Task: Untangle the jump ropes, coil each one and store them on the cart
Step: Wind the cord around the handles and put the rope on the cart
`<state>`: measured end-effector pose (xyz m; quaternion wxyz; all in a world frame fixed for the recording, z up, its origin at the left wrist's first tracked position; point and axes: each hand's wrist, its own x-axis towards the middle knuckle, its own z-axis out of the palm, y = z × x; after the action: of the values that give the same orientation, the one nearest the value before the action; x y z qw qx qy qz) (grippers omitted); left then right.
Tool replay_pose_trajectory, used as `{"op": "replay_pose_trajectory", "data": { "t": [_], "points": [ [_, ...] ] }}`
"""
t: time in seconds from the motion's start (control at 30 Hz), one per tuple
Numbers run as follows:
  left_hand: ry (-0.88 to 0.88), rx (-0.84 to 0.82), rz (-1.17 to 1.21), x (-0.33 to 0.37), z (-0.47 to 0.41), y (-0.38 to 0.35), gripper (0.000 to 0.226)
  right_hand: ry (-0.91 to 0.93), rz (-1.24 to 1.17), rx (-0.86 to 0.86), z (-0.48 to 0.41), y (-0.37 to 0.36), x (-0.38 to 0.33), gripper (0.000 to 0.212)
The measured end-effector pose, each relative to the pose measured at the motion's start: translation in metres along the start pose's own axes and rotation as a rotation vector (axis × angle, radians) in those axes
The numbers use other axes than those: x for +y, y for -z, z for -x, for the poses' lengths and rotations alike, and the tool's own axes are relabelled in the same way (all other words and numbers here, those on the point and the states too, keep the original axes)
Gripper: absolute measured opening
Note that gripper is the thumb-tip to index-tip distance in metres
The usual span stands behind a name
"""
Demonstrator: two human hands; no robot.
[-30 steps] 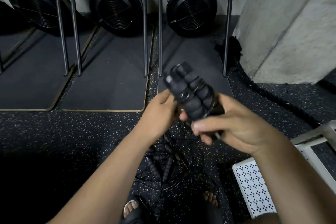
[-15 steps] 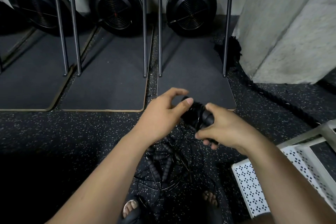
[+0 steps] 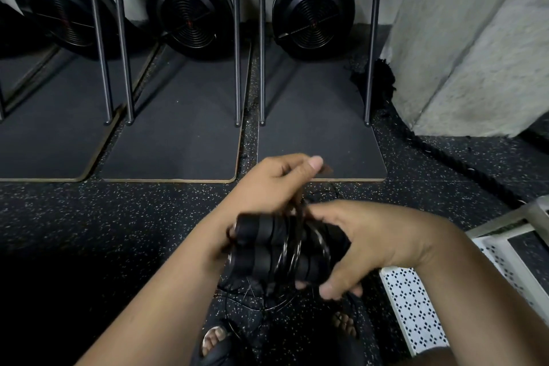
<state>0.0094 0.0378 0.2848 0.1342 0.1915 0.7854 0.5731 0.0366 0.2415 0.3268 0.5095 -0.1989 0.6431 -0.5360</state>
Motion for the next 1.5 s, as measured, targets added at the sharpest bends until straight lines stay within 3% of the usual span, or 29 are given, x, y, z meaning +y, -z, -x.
{"op": "replay_pose_trajectory", "data": {
  "t": [0.03, 0.1, 0.13, 0.17, 0.2, 0.23, 0.27, 0.3, 0.4, 0.57, 0.7, 0.93, 1.1, 1.17, 1.23, 1.3, 1.43, 1.5],
  "points": [
    [-0.053, -0.040, -0.014, -0.014, 0.014, 0.003, 0.044, 0.072, -0.055, 0.027, 0.002, 0.001, 0.000, 0.058],
    [0.140, 0.052, 0.146, -0.009, 0.030, 0.002, 0.072, 0.201, -0.164, 0.107, 0.004, 0.003, 0.000, 0.054],
    [0.176, 0.163, -0.027, -0.010, 0.033, -0.002, 0.069, 0.257, -0.218, 0.160, 0.004, 0.004, -0.001, 0.051],
    [0.148, 0.084, -0.052, -0.022, 0.030, -0.001, 0.057, 0.308, -0.273, 0.223, 0.003, 0.006, -0.002, 0.046],
    [0.096, 0.120, -0.081, -0.014, 0.018, -0.002, 0.049, 0.352, -0.325, 0.295, 0.001, 0.008, -0.003, 0.043],
    [0.115, 0.233, -0.064, -0.012, -0.002, -0.004, 0.050, 0.385, -0.374, 0.373, 0.000, 0.010, -0.004, 0.041],
    [0.095, 0.180, 0.023, -0.013, -0.004, 0.005, 0.044, 0.400, -0.415, 0.461, -0.002, 0.012, -0.004, 0.041],
    [0.102, 0.179, 0.071, -0.007, -0.012, -0.002, 0.037, 0.395, -0.447, 0.552, -0.004, 0.015, -0.004, 0.044],
    [0.096, 0.232, -0.077, -0.010, -0.014, -0.007, 0.022, 0.280, -0.442, 0.810, -0.008, 0.023, 0.005, 0.054],
    [0.127, 0.204, -0.180, -0.011, -0.009, -0.002, 0.037, 0.028, -0.160, 1.058, -0.018, 0.030, 0.023, 0.045],
    [0.131, 0.203, -0.212, -0.007, -0.009, 0.002, 0.044, -0.129, 0.018, 0.977, -0.020, 0.027, 0.026, 0.044],
    [0.137, 0.143, -0.242, -0.014, -0.009, 0.006, 0.036, -0.335, 0.255, 0.411, -0.021, 0.009, 0.026, 0.043],
    [0.133, -0.029, -0.123, -0.007, -0.004, 0.004, 0.020, -0.246, 0.182, 0.038, -0.009, 0.000, 0.009, 0.052],
    [0.133, -0.062, 0.007, -0.003, -0.004, 0.004, 0.027, -0.141, 0.090, -0.046, -0.001, 0.001, 0.002, 0.056],
    [0.170, -0.059, 0.104, -0.002, -0.008, 0.005, 0.040, -0.012, -0.003, -0.056, 0.005, 0.003, -0.001, 0.060],
    [0.227, -0.045, 0.250, -0.006, -0.010, 0.005, 0.037, 0.134, -0.107, 0.011, 0.009, 0.006, -0.001, 0.060],
    [0.188, 0.141, 0.118, -0.016, -0.007, 0.001, 0.021, 0.355, -0.307, 0.236, 0.005, 0.012, -0.001, 0.040],
    [0.195, 0.171, 0.122, -0.011, -0.009, -0.003, 0.040, 0.392, -0.416, 0.419, 0.001, 0.014, -0.003, 0.032]
  ]
}}
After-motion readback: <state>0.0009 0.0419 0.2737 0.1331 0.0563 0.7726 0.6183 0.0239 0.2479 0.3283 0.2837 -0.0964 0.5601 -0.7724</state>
